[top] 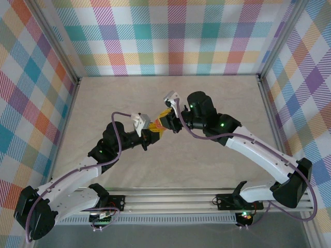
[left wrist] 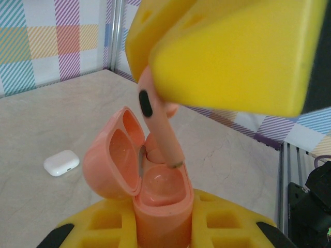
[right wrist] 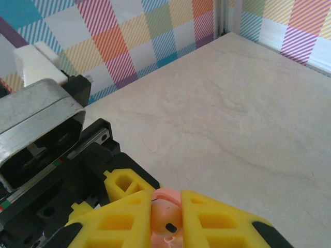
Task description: Insert wireless bluetooth earbuds into charging case
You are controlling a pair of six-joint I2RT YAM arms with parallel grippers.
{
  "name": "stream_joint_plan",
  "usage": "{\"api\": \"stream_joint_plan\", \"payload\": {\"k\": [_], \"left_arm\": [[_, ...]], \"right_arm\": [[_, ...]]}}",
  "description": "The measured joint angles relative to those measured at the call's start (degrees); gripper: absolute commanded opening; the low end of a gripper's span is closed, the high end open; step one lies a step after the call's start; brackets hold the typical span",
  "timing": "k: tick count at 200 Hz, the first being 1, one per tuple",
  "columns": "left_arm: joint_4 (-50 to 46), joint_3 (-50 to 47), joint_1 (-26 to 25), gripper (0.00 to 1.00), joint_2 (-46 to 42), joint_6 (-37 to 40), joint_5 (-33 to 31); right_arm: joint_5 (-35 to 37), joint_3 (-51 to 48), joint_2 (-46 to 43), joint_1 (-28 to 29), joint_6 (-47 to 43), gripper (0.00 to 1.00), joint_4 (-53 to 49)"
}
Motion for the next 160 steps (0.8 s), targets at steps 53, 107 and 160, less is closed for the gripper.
{"api": "stream_joint_plan", "payload": {"k": [53,107,160], "left_arm": [[0.07,0.63,-0.02,0.10,0.00,-0.17,-0.07],[0.04,0.63,-0.02,0.10,0.00,-0.20,-0.13],[-0.20,0.63,-0.02,0.10,0.00,-0.24,-0.79]], "right_arm": [[-0.17,-0.74,0.90,0.22,-1.60,0.19,1.29],[0.22,-0.92,1.09,0.24,-2.43,0.19,1.77],[-0.96,-2.47,1.09,0.24,-2.40,0.19,2.89]]}}
